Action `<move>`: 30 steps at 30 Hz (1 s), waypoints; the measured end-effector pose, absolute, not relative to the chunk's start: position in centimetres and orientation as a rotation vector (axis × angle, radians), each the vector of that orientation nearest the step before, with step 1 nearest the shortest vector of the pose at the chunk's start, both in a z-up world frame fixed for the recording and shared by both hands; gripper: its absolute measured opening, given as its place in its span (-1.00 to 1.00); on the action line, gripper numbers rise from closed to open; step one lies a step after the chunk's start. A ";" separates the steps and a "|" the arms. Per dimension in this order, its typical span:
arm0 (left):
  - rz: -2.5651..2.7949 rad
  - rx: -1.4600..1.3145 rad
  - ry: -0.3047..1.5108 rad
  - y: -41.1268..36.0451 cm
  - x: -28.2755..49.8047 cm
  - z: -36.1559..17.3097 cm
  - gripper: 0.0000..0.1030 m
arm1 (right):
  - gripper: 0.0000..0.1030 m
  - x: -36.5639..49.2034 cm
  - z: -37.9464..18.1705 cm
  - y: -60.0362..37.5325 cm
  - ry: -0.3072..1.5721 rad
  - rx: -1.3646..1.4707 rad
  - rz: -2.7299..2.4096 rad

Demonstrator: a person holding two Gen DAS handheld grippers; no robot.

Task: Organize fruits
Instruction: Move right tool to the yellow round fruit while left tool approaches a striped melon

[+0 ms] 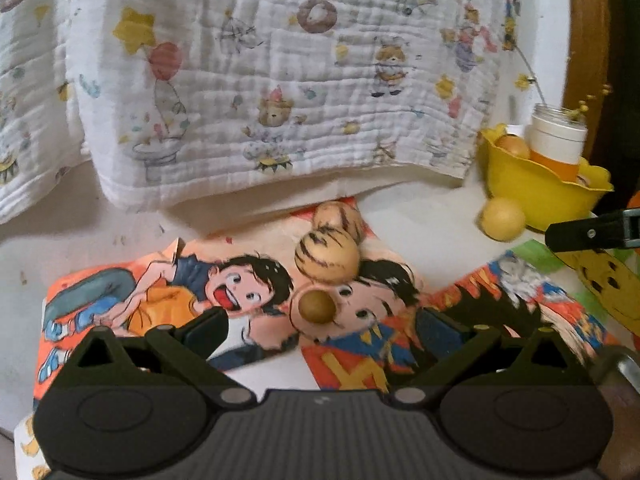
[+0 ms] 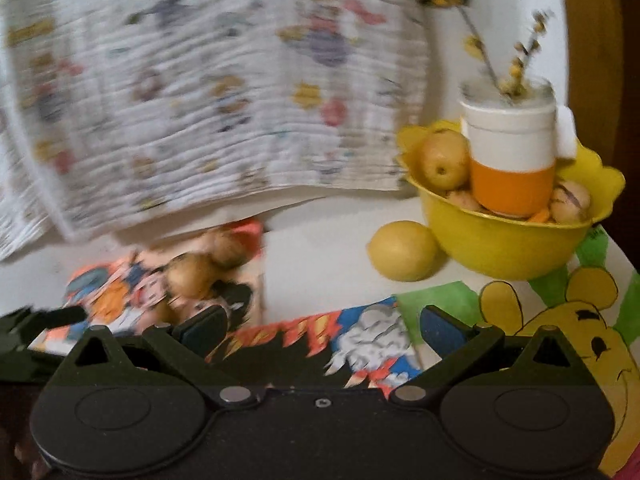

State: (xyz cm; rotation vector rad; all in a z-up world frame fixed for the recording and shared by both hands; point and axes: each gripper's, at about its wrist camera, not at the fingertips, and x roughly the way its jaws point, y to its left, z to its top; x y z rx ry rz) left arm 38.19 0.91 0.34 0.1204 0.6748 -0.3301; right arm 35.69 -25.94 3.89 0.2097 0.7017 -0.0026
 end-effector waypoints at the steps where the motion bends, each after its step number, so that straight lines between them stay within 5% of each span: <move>1: -0.327 0.119 0.673 0.8 38.6 0.1 0.99 | 0.99 36.1 3.4 -26.0 0.698 0.215 -0.023; 18: -0.306 0.099 0.649 -1.0 43.9 -2.2 0.99 | 0.98 42.1 -1.2 -27.0 0.630 0.332 -0.217; 30: -0.299 0.038 0.687 -1.5 46.3 -3.0 0.89 | 0.78 44.7 -2.8 -27.8 0.610 0.349 -0.368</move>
